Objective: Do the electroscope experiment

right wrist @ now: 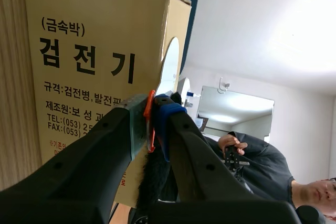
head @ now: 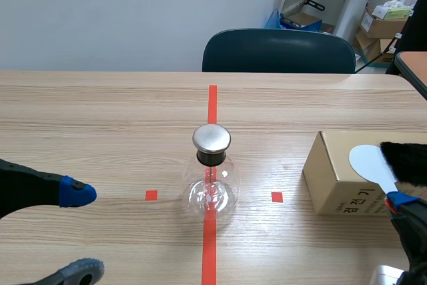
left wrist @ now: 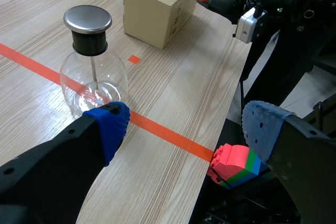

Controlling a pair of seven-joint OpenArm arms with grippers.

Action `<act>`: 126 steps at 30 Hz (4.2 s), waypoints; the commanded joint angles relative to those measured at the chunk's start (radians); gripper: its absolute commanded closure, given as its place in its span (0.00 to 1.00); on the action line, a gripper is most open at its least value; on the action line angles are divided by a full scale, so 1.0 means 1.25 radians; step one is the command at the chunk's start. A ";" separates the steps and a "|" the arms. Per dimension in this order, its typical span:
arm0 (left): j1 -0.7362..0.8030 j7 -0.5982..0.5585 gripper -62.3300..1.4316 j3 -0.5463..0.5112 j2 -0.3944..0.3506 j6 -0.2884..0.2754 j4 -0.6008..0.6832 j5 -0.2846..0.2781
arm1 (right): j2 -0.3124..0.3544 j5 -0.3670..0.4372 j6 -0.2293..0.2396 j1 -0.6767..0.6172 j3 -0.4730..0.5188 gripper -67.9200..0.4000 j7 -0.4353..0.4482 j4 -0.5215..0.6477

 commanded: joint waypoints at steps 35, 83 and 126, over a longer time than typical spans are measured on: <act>0.004 -0.014 0.24 -0.005 0.004 -0.005 0.014 -0.006 | 0.009 0.008 -0.006 0.008 0.011 0.99 0.003 0.013; 0.004 -0.017 0.24 -0.005 0.004 0.038 0.008 -0.006 | 0.009 0.008 -0.006 0.008 0.011 0.99 0.002 0.013; -0.571 -0.065 0.91 0.405 0.306 0.101 -0.519 0.023 | -0.049 -0.036 0.000 0.092 -0.092 0.99 -0.103 0.205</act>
